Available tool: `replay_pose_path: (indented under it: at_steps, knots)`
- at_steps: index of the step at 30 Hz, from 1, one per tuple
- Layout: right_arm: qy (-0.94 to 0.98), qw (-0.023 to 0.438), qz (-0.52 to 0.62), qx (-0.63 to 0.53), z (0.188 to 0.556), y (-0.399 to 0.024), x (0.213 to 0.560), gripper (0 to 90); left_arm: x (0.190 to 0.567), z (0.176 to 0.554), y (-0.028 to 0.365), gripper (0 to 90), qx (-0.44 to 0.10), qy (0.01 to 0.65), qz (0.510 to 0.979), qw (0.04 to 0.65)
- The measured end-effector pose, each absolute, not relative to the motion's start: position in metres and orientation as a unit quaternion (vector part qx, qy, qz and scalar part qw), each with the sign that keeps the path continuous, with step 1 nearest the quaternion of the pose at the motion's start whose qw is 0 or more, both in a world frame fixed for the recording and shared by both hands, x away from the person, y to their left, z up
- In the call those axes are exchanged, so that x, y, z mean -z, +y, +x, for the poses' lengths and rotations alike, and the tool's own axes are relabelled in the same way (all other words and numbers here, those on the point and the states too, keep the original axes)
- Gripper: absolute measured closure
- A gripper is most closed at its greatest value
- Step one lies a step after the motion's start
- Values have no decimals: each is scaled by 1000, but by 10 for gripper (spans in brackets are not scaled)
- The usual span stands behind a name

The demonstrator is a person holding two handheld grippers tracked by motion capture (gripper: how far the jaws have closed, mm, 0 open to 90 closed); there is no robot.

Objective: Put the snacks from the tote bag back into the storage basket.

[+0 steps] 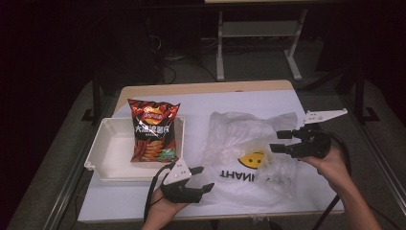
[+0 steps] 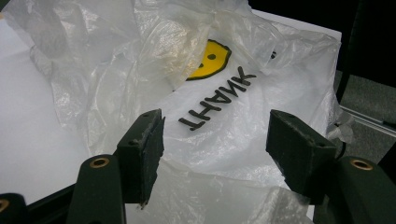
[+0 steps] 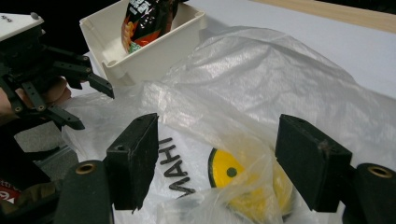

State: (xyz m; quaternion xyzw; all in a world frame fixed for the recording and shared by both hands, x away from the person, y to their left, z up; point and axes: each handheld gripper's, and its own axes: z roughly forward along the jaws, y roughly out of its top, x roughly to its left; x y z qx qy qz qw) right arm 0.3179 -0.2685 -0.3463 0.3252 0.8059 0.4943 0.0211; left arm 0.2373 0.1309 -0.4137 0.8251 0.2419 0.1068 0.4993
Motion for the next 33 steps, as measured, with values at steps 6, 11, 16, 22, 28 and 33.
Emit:
replay_pose_path:
  at_steps: [6, 11, 16, 22, 28, 33]
  knots:
    - [795, 27, 331, -507, 310, -282, 352, 294, 414, 237, 132, 364, -107, 244, 825, 499]
    - [786, 36, 342, -513, 302, -293, 359, 293, 413, 237, 132, 364, -108, 244, 825, 498]
    - [777, 39, 357, -518, 294, -306, 371, 292, 414, 237, 131, 361, -110, 244, 826, 497]
    - [771, 36, 369, -518, 287, -313, 385, 288, 414, 237, 130, 356, -110, 245, 827, 495]
    - [779, 36, 368, -506, 280, -312, 397, 284, 414, 237, 131, 354, -110, 244, 828, 493]
    - [781, 32, 370, -502, 275, -308, 405, 284, 415, 237, 130, 353, -109, 244, 828, 492]
